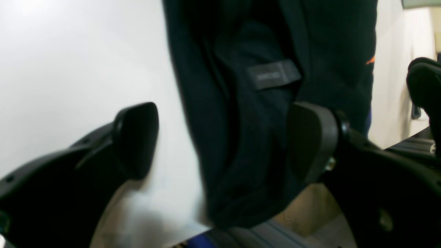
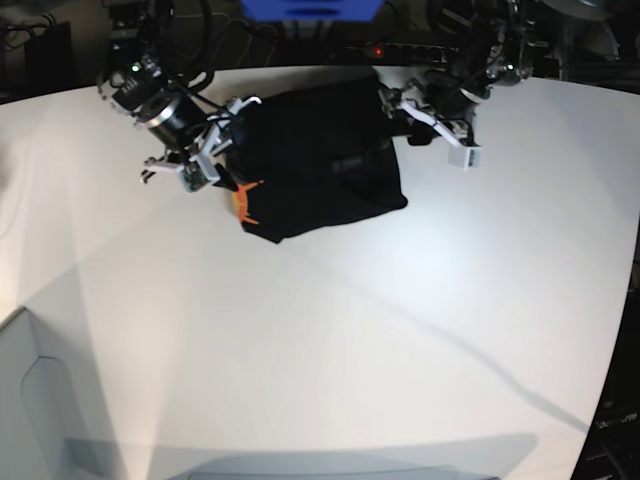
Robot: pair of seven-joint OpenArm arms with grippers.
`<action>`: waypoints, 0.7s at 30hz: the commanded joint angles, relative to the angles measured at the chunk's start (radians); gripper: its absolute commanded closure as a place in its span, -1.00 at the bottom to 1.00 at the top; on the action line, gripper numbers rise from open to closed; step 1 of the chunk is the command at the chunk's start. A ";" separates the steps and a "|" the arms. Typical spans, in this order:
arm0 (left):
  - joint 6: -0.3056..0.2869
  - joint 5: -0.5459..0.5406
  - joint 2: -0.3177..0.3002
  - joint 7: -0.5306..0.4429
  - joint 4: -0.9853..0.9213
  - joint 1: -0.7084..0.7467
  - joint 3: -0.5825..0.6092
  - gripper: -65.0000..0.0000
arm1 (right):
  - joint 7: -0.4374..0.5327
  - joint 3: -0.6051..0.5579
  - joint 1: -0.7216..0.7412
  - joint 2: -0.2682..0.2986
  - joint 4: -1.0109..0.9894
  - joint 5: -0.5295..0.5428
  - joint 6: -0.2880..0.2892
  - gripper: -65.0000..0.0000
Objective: Fold the T-shirt properly
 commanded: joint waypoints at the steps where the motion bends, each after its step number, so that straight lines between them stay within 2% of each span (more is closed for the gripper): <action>1: -0.008 -0.010 0.007 -0.007 0.011 0.005 0.002 -0.73 | 0.025 0.004 -0.002 -0.002 0.018 0.016 0.014 0.73; 8: -0.006 -0.005 0.048 -0.010 -0.063 -0.007 0.002 -0.73 | 0.025 0.035 0.006 -0.001 0.011 0.013 0.014 0.73; 15: -0.010 -0.016 0.053 -0.005 -0.201 -0.063 0.007 -0.71 | 0.024 0.035 0.006 -0.001 0.011 0.010 0.014 0.73; 17: -0.010 -0.016 0.048 -0.005 -0.212 -0.075 0.038 -0.58 | 0.024 0.036 0.006 -0.001 0.011 0.010 0.014 0.73; 21: -0.010 -0.016 0.050 -0.004 -0.216 -0.084 0.067 0.11 | 0.024 0.036 0.007 -0.001 0.011 0.010 0.014 0.73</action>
